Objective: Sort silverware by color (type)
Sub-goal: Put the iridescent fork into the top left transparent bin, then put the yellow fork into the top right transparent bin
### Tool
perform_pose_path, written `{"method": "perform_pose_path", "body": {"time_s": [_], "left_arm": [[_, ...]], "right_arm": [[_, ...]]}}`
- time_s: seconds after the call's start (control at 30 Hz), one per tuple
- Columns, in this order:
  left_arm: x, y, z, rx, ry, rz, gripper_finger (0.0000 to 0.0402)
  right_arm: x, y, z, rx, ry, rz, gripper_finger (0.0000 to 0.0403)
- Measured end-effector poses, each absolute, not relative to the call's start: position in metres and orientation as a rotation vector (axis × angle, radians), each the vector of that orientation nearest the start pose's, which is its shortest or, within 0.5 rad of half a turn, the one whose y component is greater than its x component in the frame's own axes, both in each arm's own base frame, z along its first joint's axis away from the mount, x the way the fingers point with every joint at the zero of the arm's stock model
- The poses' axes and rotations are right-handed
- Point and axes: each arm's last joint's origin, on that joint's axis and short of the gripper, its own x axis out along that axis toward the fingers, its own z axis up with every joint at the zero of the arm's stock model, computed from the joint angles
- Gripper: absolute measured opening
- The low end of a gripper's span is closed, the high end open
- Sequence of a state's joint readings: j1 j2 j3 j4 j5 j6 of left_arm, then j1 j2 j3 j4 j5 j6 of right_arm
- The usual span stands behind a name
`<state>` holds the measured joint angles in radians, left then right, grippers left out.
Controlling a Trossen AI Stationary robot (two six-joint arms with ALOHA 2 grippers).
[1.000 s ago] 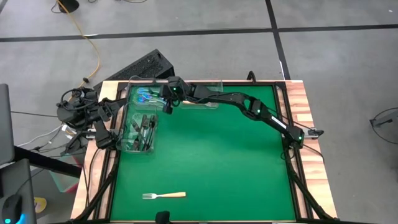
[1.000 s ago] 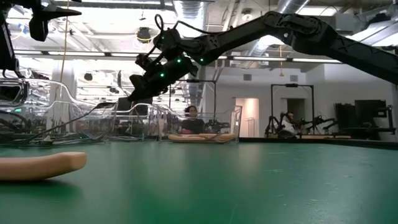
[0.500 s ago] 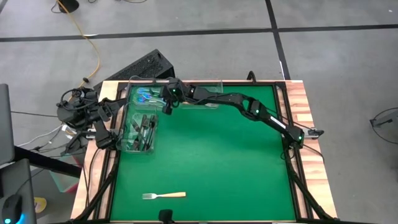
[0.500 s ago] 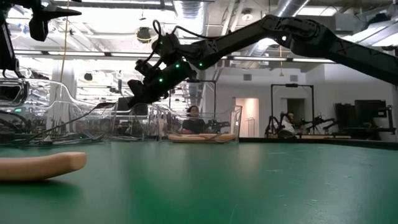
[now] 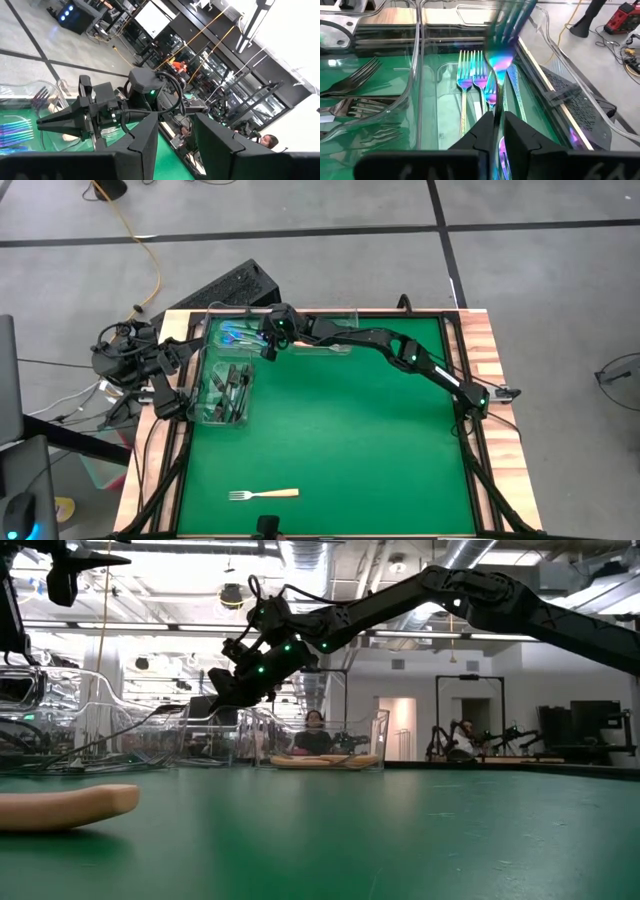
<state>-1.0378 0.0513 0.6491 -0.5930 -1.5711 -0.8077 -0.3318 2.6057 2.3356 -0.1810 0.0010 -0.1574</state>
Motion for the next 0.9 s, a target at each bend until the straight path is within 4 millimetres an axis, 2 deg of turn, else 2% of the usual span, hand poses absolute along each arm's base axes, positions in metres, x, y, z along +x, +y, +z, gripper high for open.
{"method": "perform_pose_path", "body": {"time_s": [0.17, 0.43, 0.6, 0.9], "left_arm": [[0.021, 0.021, 0.305, -0.792, -0.216, 0.503, 0.0112], [0.021, 0.021, 0.305, -0.791, -0.216, 0.503, 0.0112], [0.021, 0.021, 0.305, -0.791, -0.216, 0.504, 0.0112], [0.021, 0.021, 0.305, -0.775, -0.211, 0.504, 0.0112]], "right_arm": [[0.554, -0.191, 0.189, -0.079, 0.47, -0.291, 0.0083], [0.554, -0.192, 0.189, -0.068, 0.464, -0.294, 0.015], [0.554, -0.195, 0.192, -0.05, 0.434, -0.305, 0.0174], [0.55, -0.197, 0.225, -0.056, 0.346, -0.32, 0.0181]]}}
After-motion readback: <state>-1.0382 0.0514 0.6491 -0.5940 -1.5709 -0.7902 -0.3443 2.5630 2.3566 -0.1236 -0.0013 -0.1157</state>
